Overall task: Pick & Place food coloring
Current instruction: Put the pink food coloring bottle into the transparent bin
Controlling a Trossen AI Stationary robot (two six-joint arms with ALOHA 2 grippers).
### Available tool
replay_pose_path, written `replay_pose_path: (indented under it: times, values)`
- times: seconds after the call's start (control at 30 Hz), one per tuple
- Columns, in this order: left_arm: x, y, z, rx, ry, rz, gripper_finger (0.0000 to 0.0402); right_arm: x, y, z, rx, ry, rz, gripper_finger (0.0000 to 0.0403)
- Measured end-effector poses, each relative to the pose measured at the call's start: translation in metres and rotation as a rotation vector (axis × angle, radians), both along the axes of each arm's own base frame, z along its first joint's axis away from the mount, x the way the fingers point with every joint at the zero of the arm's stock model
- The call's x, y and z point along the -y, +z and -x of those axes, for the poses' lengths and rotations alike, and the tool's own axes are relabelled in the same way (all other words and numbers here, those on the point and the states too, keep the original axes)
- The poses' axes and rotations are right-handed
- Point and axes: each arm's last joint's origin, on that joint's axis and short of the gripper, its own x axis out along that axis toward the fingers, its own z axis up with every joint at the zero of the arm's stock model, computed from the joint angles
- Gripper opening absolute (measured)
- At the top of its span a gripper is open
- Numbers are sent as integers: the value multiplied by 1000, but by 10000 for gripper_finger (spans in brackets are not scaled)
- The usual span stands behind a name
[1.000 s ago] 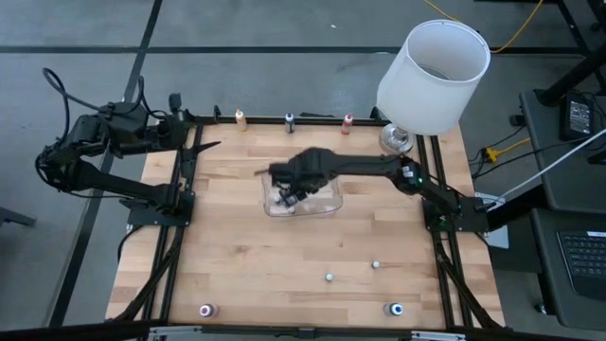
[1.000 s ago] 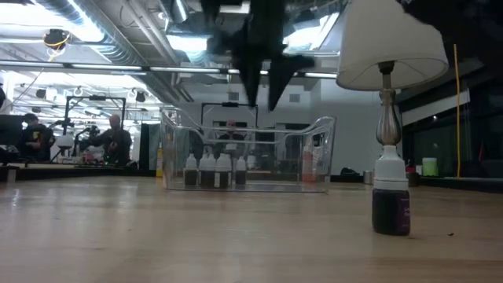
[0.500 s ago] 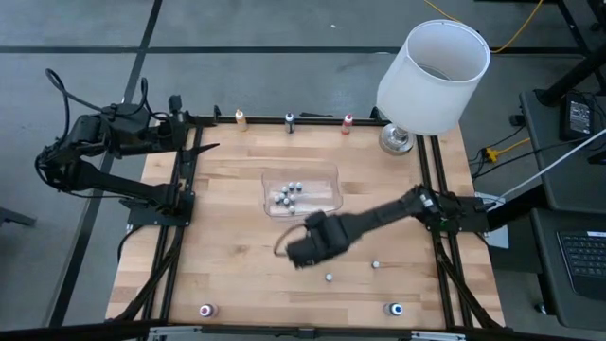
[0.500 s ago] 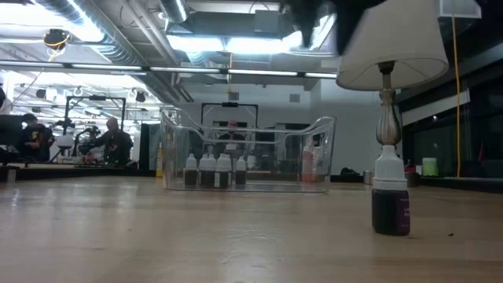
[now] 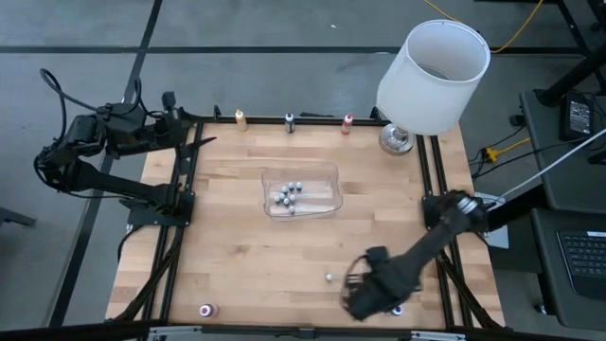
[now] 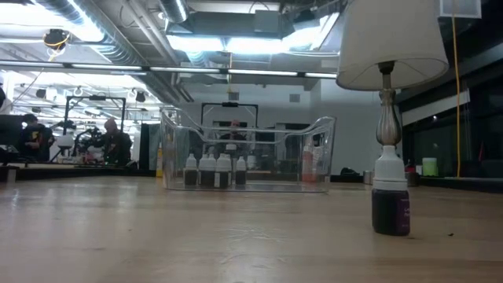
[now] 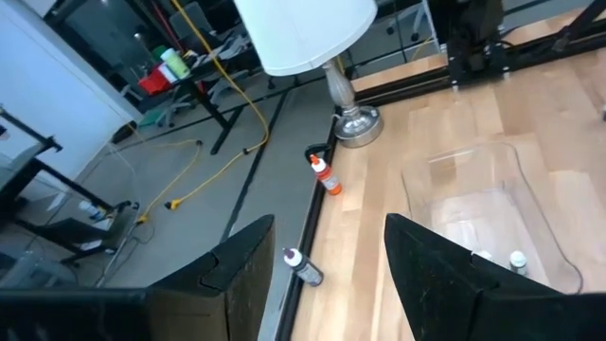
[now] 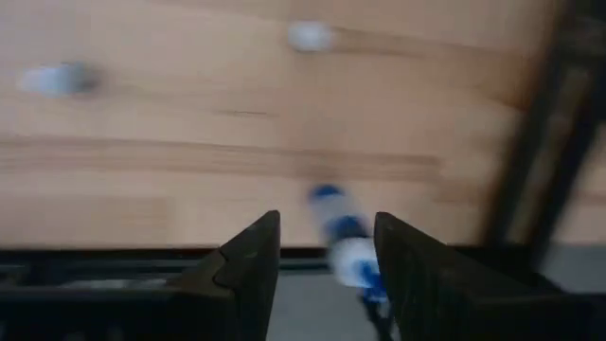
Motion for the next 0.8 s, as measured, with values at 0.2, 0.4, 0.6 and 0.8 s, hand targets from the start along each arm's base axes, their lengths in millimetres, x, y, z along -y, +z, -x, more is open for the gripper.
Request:
replay_pose_path:
  times: [0.2, 0.4, 0.6, 0.8]
  values:
    - [0, 0, 0, 19, 15, 34, 196, 29, -6, 37, -38, -49, 25, 173]
    - [0, 0, 1, 61, 44, 107, 195, 56, -42, 31, 4, -48, 70, 173]
    - [0, 1, 5, 62, 43, 86, 194, 64, -83, 18, 116, -18, -27, 173]
    - [0, 1, 4, 72, 58, 101, 194, 69, -102, 23, 100, -27, -26, 173]
